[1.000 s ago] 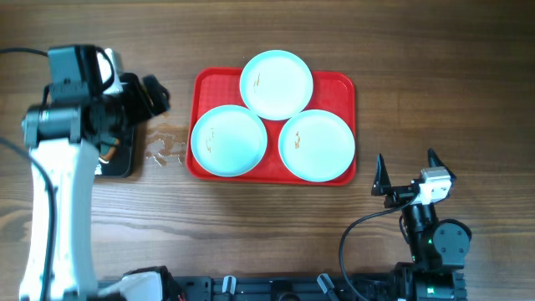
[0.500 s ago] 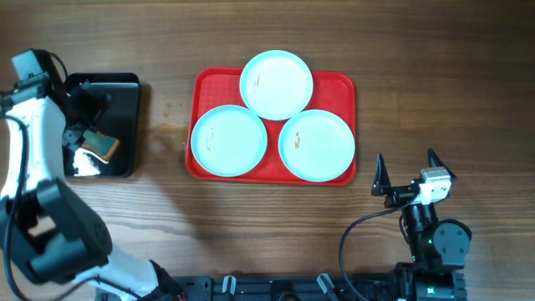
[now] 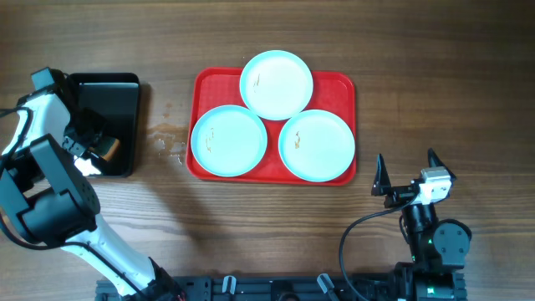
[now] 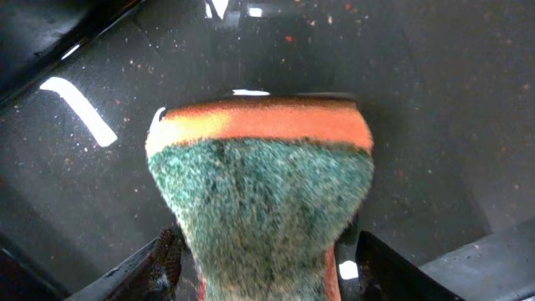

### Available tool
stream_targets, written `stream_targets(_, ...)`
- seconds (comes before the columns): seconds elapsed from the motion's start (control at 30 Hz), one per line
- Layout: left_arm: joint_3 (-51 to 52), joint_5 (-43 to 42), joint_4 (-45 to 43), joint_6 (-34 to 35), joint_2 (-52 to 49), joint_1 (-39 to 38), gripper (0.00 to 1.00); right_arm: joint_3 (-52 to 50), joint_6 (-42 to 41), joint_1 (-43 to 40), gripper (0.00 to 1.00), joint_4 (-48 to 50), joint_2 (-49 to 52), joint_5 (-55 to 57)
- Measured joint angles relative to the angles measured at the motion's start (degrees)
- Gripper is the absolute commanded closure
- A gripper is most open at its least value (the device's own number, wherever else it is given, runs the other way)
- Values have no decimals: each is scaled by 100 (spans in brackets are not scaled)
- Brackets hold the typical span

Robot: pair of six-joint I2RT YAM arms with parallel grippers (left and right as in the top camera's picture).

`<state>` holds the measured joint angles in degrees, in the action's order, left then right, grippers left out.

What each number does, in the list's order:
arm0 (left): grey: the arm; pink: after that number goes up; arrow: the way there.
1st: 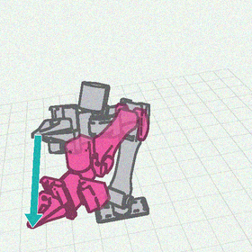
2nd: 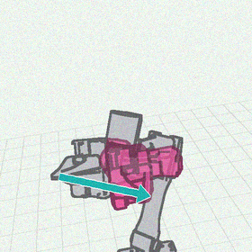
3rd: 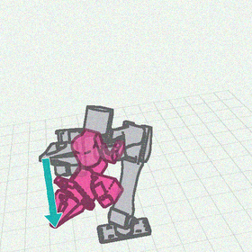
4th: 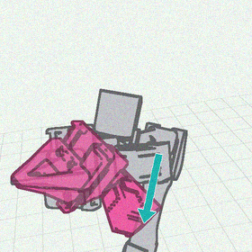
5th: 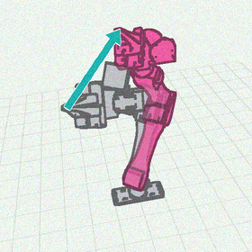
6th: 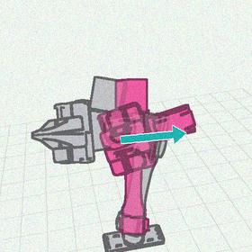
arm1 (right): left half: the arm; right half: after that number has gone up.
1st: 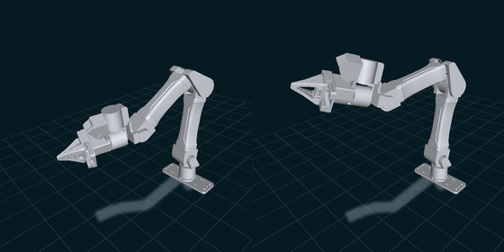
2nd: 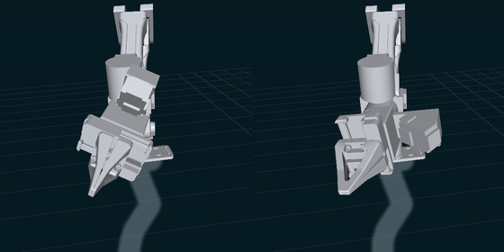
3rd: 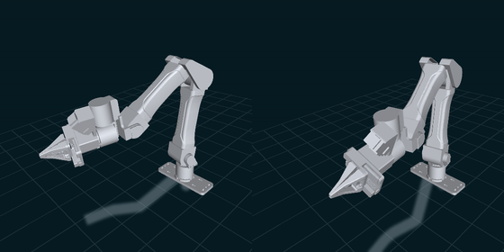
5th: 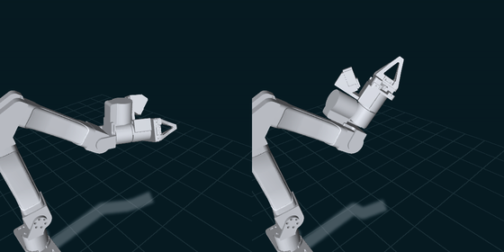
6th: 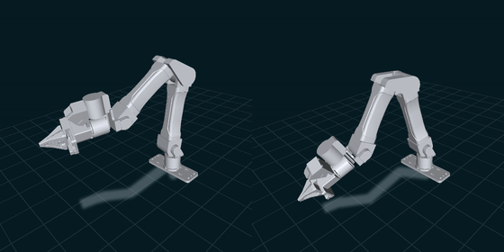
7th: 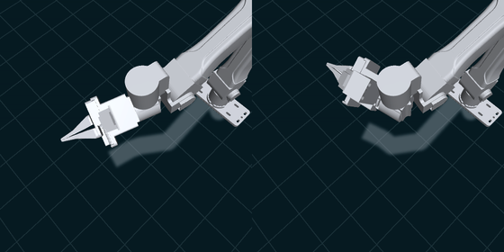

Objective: Clean dirty plates on tray and stack at the side
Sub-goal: 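Reach the left gripper into the black tray and grasp the sponge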

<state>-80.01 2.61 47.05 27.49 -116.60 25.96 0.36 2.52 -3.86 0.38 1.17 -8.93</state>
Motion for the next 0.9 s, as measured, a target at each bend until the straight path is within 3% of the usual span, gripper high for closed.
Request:
stream_targets(0.03,0,13,-28,7,-9,4,62,0,0,0,0,0,0,0)
stream_targets(0.07,0,17,-59,-22,-9,4,69,0,0,0,0,0,0,0)
stream_targets(0.13,0,39,-76,-37,-9,4,96,0,0,0,0,0,0,0)
stream_targets(0.33,0,26,-83,-15,-9,4,96,0,0,0,0,0,0,0)
stream_targets(0.5,0,-610,-90,-15,116,4,96,0,0,0,0,0,0,0)
stream_targets(0.7,-70,-1405,-385,-17,1318,-7,96,0,0,0,0,0,0,0)
stream_targets(0.9,114,-560,-645,-17,1390,-92,96,0,0,0,0,0,0,0)
